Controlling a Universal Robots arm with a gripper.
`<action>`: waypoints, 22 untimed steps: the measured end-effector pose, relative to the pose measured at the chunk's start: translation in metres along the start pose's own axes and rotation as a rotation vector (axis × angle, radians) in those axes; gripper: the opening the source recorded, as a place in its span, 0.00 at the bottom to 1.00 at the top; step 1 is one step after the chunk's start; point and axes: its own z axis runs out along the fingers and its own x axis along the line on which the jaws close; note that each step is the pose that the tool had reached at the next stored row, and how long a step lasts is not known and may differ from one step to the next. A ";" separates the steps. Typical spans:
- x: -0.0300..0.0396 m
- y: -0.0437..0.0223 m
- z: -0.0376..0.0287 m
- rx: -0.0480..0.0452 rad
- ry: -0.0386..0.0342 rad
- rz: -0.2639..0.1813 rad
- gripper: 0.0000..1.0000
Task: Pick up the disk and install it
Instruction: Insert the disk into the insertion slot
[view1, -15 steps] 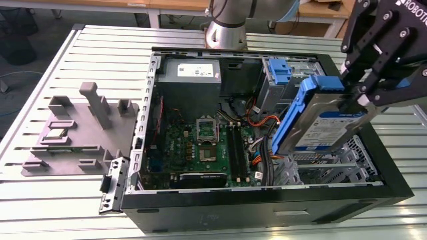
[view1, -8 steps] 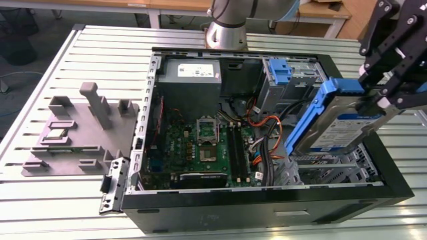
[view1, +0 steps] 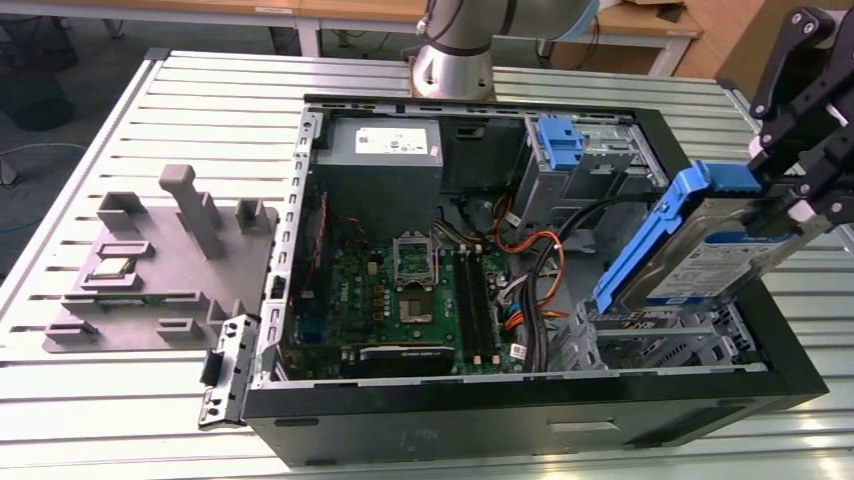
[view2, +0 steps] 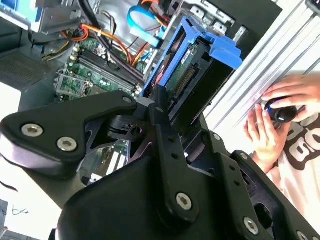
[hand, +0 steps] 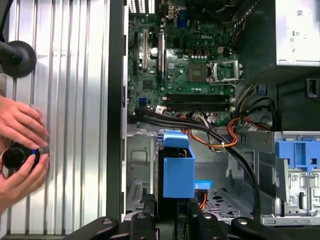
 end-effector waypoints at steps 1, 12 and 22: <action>0.0000 -0.0009 0.0015 0.0000 0.0001 0.000 0.35; 0.0005 -0.0017 0.0119 0.0000 -0.0001 0.000 0.35; 0.0007 -0.0021 0.0221 0.0000 0.0000 0.000 0.35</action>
